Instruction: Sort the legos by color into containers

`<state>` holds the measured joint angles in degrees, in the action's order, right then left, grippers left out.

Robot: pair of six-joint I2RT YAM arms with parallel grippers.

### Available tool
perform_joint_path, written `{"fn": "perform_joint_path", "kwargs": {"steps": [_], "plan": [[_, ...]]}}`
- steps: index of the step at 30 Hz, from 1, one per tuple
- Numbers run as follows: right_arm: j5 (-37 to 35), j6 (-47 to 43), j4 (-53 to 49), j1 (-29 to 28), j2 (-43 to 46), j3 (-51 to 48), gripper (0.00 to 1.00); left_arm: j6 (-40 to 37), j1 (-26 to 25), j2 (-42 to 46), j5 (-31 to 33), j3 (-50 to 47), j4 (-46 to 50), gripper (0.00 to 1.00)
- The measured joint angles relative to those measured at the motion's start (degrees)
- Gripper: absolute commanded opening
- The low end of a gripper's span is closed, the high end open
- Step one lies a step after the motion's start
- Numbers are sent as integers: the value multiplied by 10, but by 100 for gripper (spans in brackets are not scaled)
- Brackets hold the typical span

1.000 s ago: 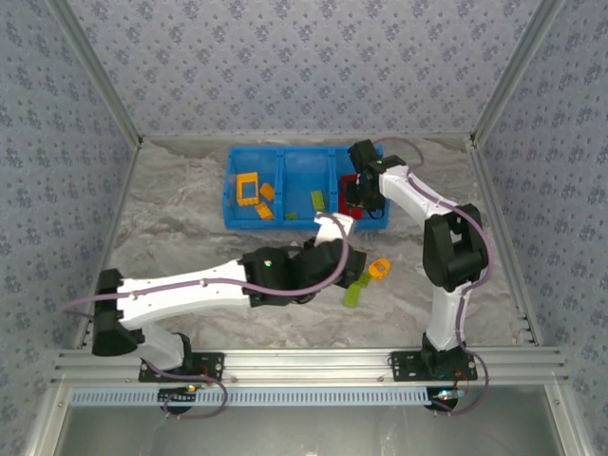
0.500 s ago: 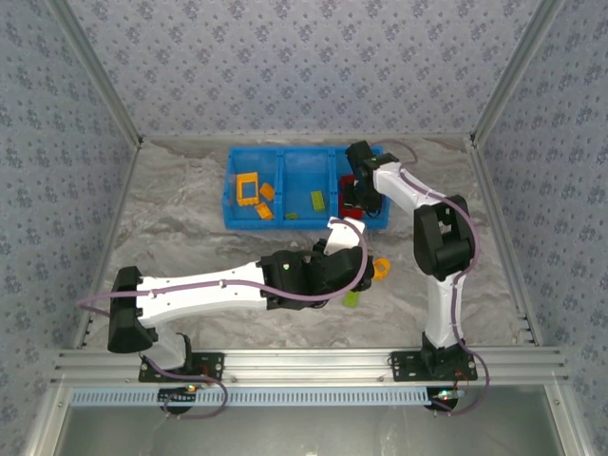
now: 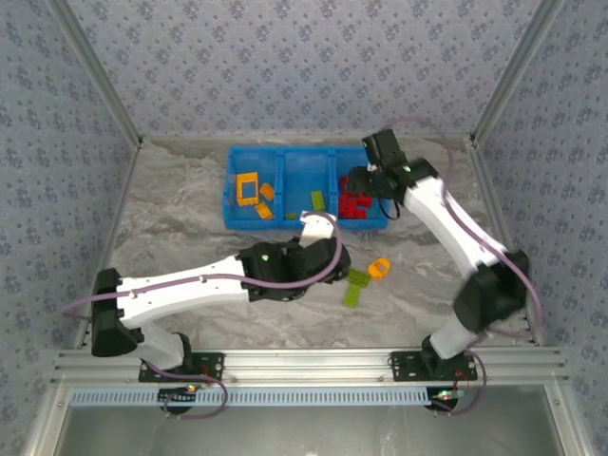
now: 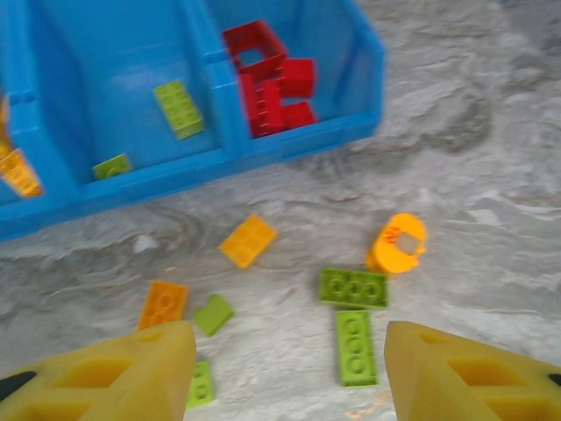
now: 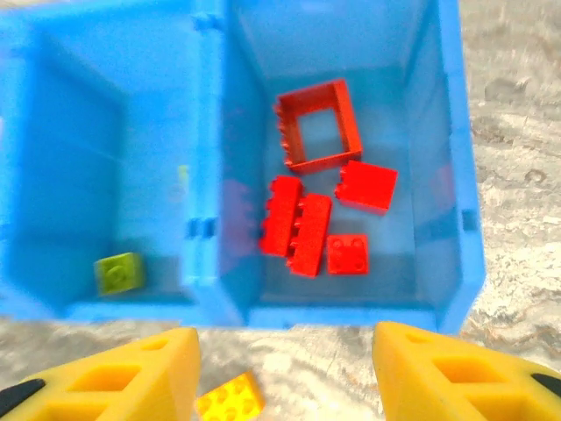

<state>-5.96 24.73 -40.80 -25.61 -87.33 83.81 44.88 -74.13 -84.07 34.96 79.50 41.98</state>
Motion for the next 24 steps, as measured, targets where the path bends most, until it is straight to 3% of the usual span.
{"fn": "perform_joint_path", "kwargs": {"steps": [5, 10, 17, 24], "plan": [[22, -29, 110, -113, 244, -205, 61, -21, 108, 52, -96, -94, 4, 59], [27, -47, 180, -279, 360, -373, 63, -84, 189, 59, -203, -169, -3, 59], [-24, -42, 228, -450, 401, -484, 66, -158, 223, -14, -287, -184, -36, 63], [-97, -25, 262, -504, 391, -489, 67, -196, 247, -90, -322, -185, -70, 64]]}}
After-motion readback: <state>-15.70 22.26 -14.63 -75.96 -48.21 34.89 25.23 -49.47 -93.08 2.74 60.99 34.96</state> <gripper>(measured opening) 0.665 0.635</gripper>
